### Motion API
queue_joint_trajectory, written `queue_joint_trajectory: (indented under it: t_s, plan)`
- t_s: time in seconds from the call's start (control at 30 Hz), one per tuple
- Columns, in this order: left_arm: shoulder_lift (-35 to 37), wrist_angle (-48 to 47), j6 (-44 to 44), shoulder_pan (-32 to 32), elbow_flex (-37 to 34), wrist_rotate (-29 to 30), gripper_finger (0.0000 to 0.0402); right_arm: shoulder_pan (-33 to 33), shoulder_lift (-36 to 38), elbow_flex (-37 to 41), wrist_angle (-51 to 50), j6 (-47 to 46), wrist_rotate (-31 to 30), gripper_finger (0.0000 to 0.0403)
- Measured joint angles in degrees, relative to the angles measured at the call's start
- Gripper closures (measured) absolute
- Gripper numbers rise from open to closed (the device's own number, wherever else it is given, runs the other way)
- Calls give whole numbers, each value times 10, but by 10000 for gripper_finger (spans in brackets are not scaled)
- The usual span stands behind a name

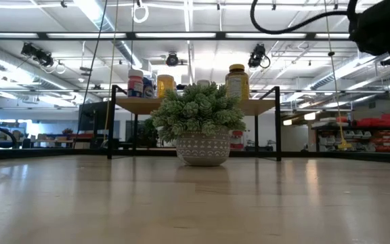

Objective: Pick and place medicine bottles onto shelf by color
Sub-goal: Put the orange medicine bottle on the shelf

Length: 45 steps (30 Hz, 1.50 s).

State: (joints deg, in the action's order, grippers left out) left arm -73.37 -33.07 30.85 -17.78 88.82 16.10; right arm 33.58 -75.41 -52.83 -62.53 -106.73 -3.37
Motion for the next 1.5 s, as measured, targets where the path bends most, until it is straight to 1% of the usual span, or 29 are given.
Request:
queue_joint_trajectory:
  t_s: [0.1, 0.27, 0.43, 0.6, 0.77, 0.93, 1.5]
  plan:
    - [1, 0, 4, 0, 0, 0, 205, 0, 0, 10, 2, -4, 4, 57]
    - [4, 0, 10, -5, 0, 0, 203, 0, 0, 41, 8, -20, 29, 57]
    - [3, 2, 5, 3, 0, 2, 209, -1, -1, 56, 24, -38, 30, 57]
    - [3, 11, 18, 13, 0, 2, 211, -1, -1, 69, 48, -59, 30, 59]
    - [3, 22, 16, 13, 0, 2, 207, -1, -1, 80, 53, -76, 30, 71]
    - [3, 31, 16, 13, 0, 1, 213, -1, -1, 80, 70, -89, 28, 83]
    - [3, 27, 15, 13, 0, 1, 221, 0, -1, 80, 86, -118, 28, 133]
